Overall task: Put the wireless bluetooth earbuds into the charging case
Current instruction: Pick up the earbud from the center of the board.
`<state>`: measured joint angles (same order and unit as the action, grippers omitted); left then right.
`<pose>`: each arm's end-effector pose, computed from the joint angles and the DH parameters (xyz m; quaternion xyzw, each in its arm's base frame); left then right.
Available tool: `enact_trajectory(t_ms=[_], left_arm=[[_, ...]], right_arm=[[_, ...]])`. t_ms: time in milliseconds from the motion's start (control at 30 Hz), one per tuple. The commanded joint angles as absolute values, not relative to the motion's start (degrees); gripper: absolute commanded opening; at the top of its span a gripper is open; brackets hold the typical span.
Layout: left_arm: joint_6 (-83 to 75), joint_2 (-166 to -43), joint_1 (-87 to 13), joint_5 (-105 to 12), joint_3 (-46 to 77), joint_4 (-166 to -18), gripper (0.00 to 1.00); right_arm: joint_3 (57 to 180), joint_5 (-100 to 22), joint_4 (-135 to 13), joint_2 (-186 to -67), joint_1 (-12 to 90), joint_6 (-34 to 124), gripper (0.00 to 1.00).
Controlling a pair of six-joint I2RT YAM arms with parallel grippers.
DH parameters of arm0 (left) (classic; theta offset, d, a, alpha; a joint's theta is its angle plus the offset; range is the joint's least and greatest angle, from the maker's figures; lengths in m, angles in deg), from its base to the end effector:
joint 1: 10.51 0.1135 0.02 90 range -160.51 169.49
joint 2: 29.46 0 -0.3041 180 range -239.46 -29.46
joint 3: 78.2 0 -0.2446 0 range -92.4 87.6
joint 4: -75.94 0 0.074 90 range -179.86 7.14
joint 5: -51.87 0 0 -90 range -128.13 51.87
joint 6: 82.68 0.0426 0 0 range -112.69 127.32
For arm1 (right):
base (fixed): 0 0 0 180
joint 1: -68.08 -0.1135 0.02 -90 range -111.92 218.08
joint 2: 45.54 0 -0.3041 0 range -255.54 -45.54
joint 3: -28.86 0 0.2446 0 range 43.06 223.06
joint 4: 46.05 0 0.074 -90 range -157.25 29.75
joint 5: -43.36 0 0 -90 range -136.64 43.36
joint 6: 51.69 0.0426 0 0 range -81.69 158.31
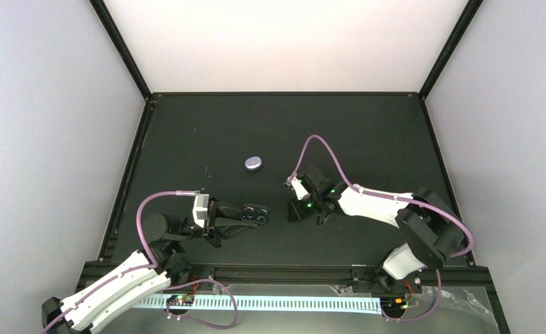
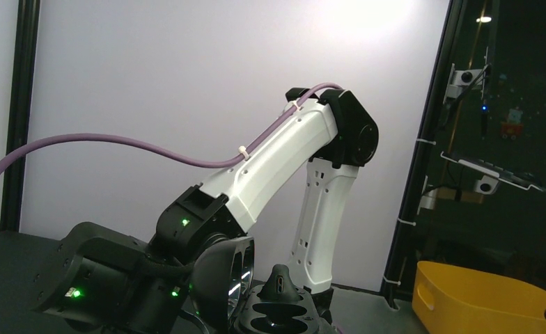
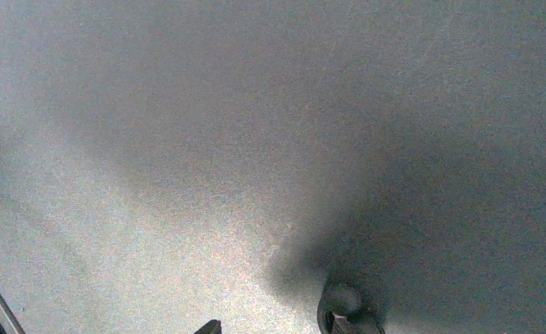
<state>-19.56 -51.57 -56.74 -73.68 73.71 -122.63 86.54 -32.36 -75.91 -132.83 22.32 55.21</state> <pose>0.0377 -0.0752 0.2986 0.3397 0.4643 -0.6097 0.5452 0.1856 0.2057 0.1971 -0.2702 0.9189 0.2383 0.1608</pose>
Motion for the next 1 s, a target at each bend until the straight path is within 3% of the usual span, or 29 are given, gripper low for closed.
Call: enact_trajectory(t_ms=[0, 467, 967], left_arm=[[-18.6, -51.4, -57.1, -73.0, 72.8, -123.0, 0.02], [-18.5, -51.4, -57.1, -72.8, 72.9, -122.7, 0.02], [-18.5, -51.3, -57.1, -72.7, 73.0, -122.6, 0.02]], right_arm=[[87.6, -34.0, -75.6, -134.5, 22.1, 54.3, 0.41], [88.2, -40.4, -76.3, -135.5, 22.1, 55.2, 0.36], [87.5, -47.6, -76.9, -134.3, 22.2, 56.0, 0.2]])
